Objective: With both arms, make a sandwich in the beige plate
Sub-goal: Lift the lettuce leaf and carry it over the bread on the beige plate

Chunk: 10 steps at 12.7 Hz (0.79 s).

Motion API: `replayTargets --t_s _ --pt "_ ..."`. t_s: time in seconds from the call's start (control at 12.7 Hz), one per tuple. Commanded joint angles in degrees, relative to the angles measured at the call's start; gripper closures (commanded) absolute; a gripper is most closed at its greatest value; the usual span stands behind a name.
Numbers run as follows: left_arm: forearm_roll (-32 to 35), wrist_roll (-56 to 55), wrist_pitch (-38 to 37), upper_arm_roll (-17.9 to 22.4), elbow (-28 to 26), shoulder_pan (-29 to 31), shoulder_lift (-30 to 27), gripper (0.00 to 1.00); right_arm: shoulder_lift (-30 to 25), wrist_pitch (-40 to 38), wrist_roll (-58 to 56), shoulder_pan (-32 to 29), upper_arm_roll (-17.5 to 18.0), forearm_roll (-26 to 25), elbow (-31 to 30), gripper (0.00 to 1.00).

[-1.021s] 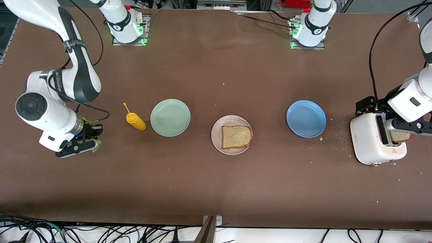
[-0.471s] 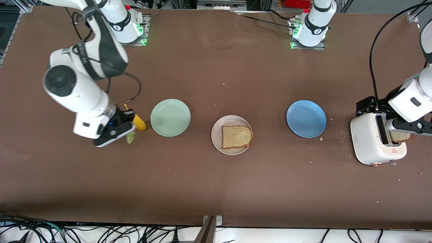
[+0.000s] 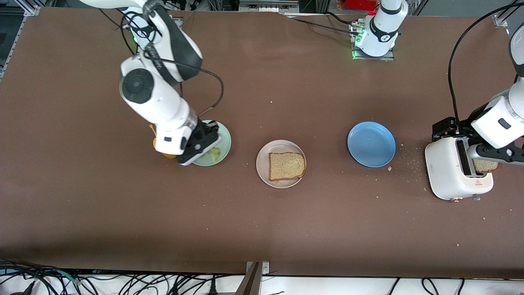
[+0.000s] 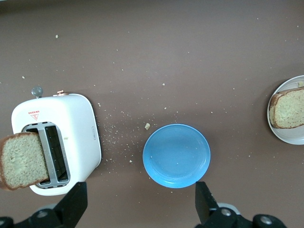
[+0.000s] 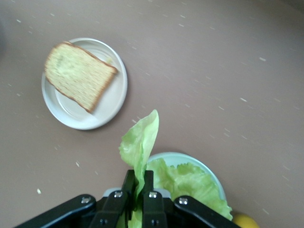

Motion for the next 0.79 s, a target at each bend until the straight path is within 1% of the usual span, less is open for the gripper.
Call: replayTargets --t_s 0.0,0.08,0.16,0.24,0.47,0.63,0.71 --pt "-0.38 1.36 -0.83 0.08 -0.18 0.68 -0.85 0.00 3.87 6.45 1.94 3.00 -0.01 1.99 0.63 1.00" --pt "-0.38 1.36 -0.83 0.08 -0.18 0.77 -0.85 0.00 5.54 9.18 2.38 4.06 0.08 3.39 0.80 1.00" --pt "-0.38 1.36 -0.92 0.08 -0.18 0.77 -0.85 0.00 7.12 12.16 2.91 4.68 1.04 4.45 0.80 1.00" --pt "-0.38 1.36 -0.92 0.08 -0.18 0.77 -0.85 0.00 8.62 15.41 3.61 4.95 2.26 4.63 0.80 1.00" --pt "-0.38 2.84 -0.92 0.25 -0.09 0.85 -0.85 0.00 13.45 26.57 5.38 7.14 2.54 4.72 0.80 1.00" --pt "-0.29 2.94 -0.92 0.25 -0.18 0.86 -0.85 0.00 16.44 32.29 5.38 7.32 4.11 4.63 0.89 1.00" --pt "-0.29 2.94 -1.26 0.34 -0.18 0.86 -0.85 0.00 17.85 35.80 5.38 7.84 4.21 4.63 0.89 1.00"
